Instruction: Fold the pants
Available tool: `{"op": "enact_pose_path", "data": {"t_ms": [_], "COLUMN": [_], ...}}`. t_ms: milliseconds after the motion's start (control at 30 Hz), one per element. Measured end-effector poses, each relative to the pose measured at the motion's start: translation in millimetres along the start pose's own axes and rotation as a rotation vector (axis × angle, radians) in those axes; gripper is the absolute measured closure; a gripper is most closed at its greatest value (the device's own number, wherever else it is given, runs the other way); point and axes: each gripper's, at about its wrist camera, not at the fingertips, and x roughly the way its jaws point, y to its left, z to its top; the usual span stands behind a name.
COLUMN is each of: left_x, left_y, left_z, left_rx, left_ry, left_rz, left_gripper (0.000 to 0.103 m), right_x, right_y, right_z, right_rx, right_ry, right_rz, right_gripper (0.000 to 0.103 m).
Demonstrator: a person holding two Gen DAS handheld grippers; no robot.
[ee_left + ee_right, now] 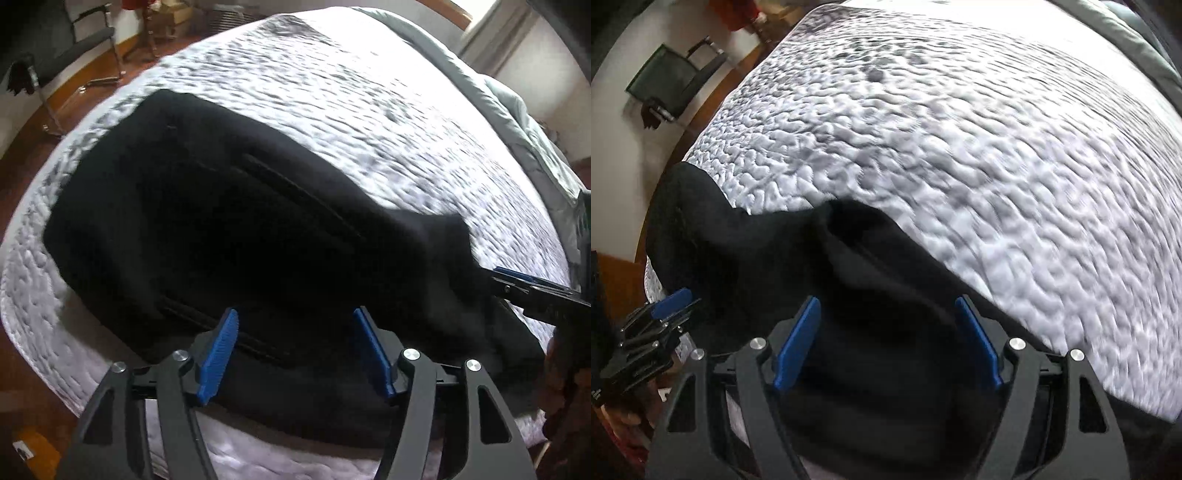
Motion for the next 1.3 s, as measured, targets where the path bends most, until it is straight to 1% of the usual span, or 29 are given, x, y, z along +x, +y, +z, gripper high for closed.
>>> {"op": "enact_pose_path", "data": {"t_ms": [67, 100, 167, 200, 233, 267, 333, 400, 433, 500, 567, 600, 633, 667, 700, 733, 767, 800, 833, 900, 933, 967, 1033, 1067, 1167, 1200, 1233, 1267, 1300], "left_x": [3, 5, 6, 7, 6, 5, 0, -2, 1, 8, 15, 18, 19, 18, 16, 14, 10, 6, -1, -9, -12, -14, -11, -6, 18, 32, 42, 51, 59], "left_y": [12, 15, 13, 12, 12, 11, 5, 1, 1, 4, 4, 4, 4, 3, 2, 1, 0, -2, -8, -23, -39, -53, -88, -101, -133, -140, -142, -142, -140], "left_z": [6, 8, 9, 10, 10, 10, 11, 14, 17, 20, 20, 20, 19, 18, 17, 16, 15, 14, 11, 5, 0, -5, -16, -20, -26, -26, -25, -23, -21], "left_rx": [-0.034, -0.041, -0.033, -0.030, -0.029, -0.029, -0.015, 0.015, 0.012, -0.002, 0.021, 0.031, 0.036, 0.041, 0.048, 0.052, 0.045, 0.036, 0.031, 0.054, 0.091, 0.126, 0.213, 0.237, 0.284, 0.291, 0.294, 0.297, 0.296], "left_ry": [0.008, 0.009, 0.008, 0.005, 0.003, -0.004, -0.038, -0.056, -0.049, -0.046, -0.044, -0.046, -0.054, -0.059, -0.059, -0.058, -0.061, -0.067, -0.076, -0.085, -0.081, -0.080, -0.057, -0.034, 0.033, 0.065, 0.077, 0.083, 0.084], "left_rz": [-0.033, -0.040, -0.034, -0.032, -0.027, -0.020, 0.009, 0.038, 0.042, 0.032, 0.033, 0.032, 0.034, 0.038, 0.042, 0.047, 0.054, 0.059, 0.050, 0.006, -0.027, -0.052, -0.120, -0.145, -0.174, -0.165, -0.140, -0.117, -0.110], "left_gripper": [0.038, 0.038, 0.037, 0.036, 0.036, 0.036, 0.035, 0.034, 0.034, 0.033, 0.029, 0.028, 0.028, 0.028, 0.028, 0.028, 0.029, 0.031, 0.031, 0.031, 0.031, 0.031, 0.030, 0.030, 0.030, 0.030, 0.030, 0.030, 0.030], "right_x": [15, 20, 26, 28, 28, 26, 21, 12, 10, 15, 29, 32, 32, 26, 18, 8, -8, -20, -36, -54, -62, -70, -79, -82, -70, -60, -53, -41, -37], "right_y": [7, 10, 14, 16, 17, 16, 14, 13, 11, 8, 7, 6, 6, 4, -1, -7, -14, -21, -30, -43, -53, -68, -86, -97, -111, -114, -121, -133, -142], "right_z": [11, 14, 17, 18, 18, 20, 23, 27, 31, 36, 38, 37, 35, 31, 25, 18, 7, -2, -17, -43, -56, -77, -105, -123, -147, -147, -150, -150, -153], "right_rx": [-0.032, -0.048, -0.070, -0.079, -0.081, -0.070, -0.039, -0.032, -0.010, 0.032, 0.036, 0.039, 0.036, 0.035, 0.044, 0.053, 0.061, 0.065, 0.065, 0.081, 0.099, 0.135, 0.171, 0.198, 0.243, 0.266, 0.291, 0.318, 0.334], "right_ry": [0.026, 0.040, 0.058, 0.053, 0.049, 0.041, 0.035, -0.006, -0.019, -0.017, -0.012, -0.014, -0.031, -0.055, -0.068, -0.085, -0.118, -0.139, -0.158, -0.166, -0.161, -0.143, -0.125, -0.113, -0.068, -0.054, -0.040, -0.027, -0.026], "right_rz": [0.014, 0.023, 0.027, 0.002, 0.002, 0.022, 0.075, 0.056, 0.052, 0.045, 0.026, 0.032, 0.039, 0.054, 0.067, 0.071, 0.074, 0.068, 0.034, -0.021, -0.037, -0.053, -0.066, -0.081, -0.111, -0.112, -0.111, -0.130, -0.129], "right_gripper": [0.028, 0.031, 0.059, 0.068, 0.078, 0.095, 0.095, 0.096, 0.096, 0.096, 0.095, 0.095, 0.090, 0.082, 0.077, 0.069, 0.066, 0.066, 0.066, 0.067, 0.066, 0.067, 0.067, 0.067, 0.067, 0.067, 0.068, 0.077, 0.077]}}
